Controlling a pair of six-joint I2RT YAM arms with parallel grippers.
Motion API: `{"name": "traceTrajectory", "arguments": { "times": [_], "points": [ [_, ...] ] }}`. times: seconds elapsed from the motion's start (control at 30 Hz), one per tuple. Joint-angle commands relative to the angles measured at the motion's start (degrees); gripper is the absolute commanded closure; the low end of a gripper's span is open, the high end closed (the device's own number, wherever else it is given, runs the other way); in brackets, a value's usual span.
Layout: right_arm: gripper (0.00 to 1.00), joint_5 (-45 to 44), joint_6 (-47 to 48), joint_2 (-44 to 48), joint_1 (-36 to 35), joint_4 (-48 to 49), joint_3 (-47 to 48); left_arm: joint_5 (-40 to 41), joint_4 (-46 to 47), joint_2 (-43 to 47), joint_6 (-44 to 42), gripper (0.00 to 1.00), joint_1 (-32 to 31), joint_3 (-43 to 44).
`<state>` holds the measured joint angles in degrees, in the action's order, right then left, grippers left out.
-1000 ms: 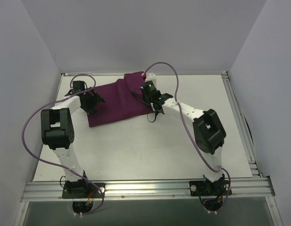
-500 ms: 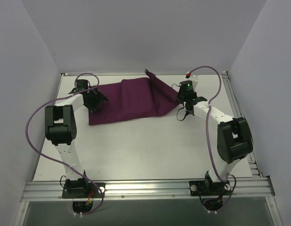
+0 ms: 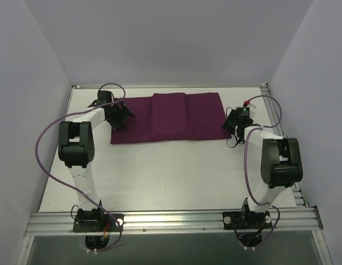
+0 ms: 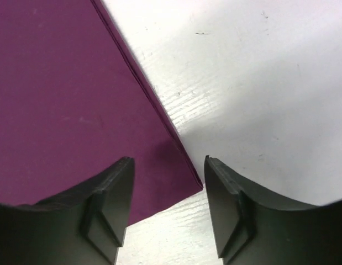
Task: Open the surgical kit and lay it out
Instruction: Open the surgical kit at the center of the board.
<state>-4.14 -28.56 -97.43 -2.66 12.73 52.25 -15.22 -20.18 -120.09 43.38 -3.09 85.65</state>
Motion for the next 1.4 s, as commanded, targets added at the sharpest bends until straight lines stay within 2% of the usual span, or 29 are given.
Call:
{"name": "traceTrajectory", "arguments": {
  "times": [0.0,0.03,0.07,0.1,0.3,0.6,0.83,1.03,1.37],
  "points": [
    [0.4,2.4,1.3,0.3,-0.2,1.4,1.0,2.7,-3.3,3.9,-2.8,0.16,-0.3,2.1],
    [0.37,1.9,1.7,0.2,-0.2,0.8,1.8,3.1,-3.6,5.6,-3.0,0.16,-0.4,2.1],
    [0.29,1.9,2.3,0.1,-0.2,-0.7,2.7,4.1,-3.9,6.8,-3.4,0.15,-0.5,1.8],
    [0.27,1.9,3.1,0.0,-0.2,-1.4,3.6,4.3,-3.7,7.8,-3.3,0.15,-0.7,0.8],
    [0.24,3.5,9.1,-3.8,0.1,-5.2,14.9,4.2,-2.1,15.0,-2.8,0.15,-1.2,-0.9],
    [0.31,9.2,14.0,-18.0,2.4,-4.7,34.8,0.8,5.2,22.4,0.1,0.15,-2.6,-7.3],
    [0.37,13.4,16.3,-32.4,2.4,-1.0,47.8,0.0,5.2,24.4,-2.0,0.15,-3.1,-10.7],
    [0.44,17.1,14.4,-43.5,2.4,-2.8,60.5,-0.6,5.0,24.6,-3.1,0.15,-4.6,-10.8],
    [0.51,15.7,13.9,-48.4,2.4,-2.4,66.4,-1.9,4.8,23.4,-3.6,0.15,-5.4,-10.2]
  ]
}}
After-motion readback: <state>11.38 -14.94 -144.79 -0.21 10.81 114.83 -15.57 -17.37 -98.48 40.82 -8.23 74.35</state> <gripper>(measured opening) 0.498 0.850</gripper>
